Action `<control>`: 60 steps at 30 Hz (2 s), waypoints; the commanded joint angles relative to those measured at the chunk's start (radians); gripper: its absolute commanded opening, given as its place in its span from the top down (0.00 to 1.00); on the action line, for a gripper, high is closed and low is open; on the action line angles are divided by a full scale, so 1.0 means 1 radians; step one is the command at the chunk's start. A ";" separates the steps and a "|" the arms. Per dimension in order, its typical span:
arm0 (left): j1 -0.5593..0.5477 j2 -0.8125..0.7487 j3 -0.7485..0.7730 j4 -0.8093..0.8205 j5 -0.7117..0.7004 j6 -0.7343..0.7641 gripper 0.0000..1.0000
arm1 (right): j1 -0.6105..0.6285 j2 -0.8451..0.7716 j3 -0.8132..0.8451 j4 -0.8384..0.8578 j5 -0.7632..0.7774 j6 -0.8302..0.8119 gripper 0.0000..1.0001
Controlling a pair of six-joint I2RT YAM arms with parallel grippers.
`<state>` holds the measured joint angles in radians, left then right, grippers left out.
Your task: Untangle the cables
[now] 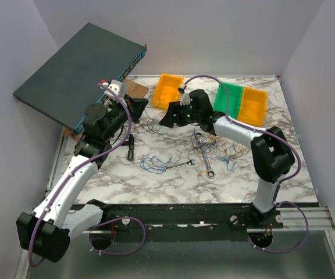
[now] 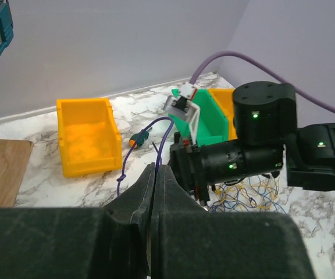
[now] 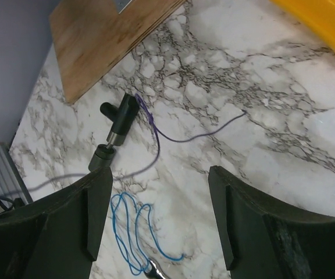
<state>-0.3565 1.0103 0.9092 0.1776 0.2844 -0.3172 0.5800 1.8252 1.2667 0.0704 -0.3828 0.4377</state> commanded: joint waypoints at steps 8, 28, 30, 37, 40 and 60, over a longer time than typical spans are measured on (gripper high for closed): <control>0.005 -0.006 0.003 0.025 0.029 0.014 1.00 | 0.067 0.224 0.189 0.072 -0.029 0.033 0.51; 0.010 0.359 0.338 -0.135 -0.024 0.070 1.00 | 0.005 0.140 0.410 -0.104 0.156 -0.034 0.99; 0.010 0.417 0.398 -0.142 -0.025 0.069 1.00 | -0.013 0.188 0.482 -0.128 0.147 -0.028 0.99; 0.010 0.668 0.617 -0.171 -0.026 0.047 1.00 | -0.075 0.379 0.703 -0.164 0.123 -0.003 0.99; 0.008 0.767 0.703 -0.174 -0.062 0.034 1.00 | -0.096 0.462 0.796 -0.173 0.127 0.001 0.99; -0.007 1.283 1.216 -0.430 -0.163 0.139 1.00 | -0.124 0.763 1.023 -0.220 0.425 -0.106 0.99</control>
<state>-0.3553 2.2265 2.0102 -0.1429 0.1314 -0.2054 0.4545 2.5622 2.3035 -0.1234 -0.0822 0.3820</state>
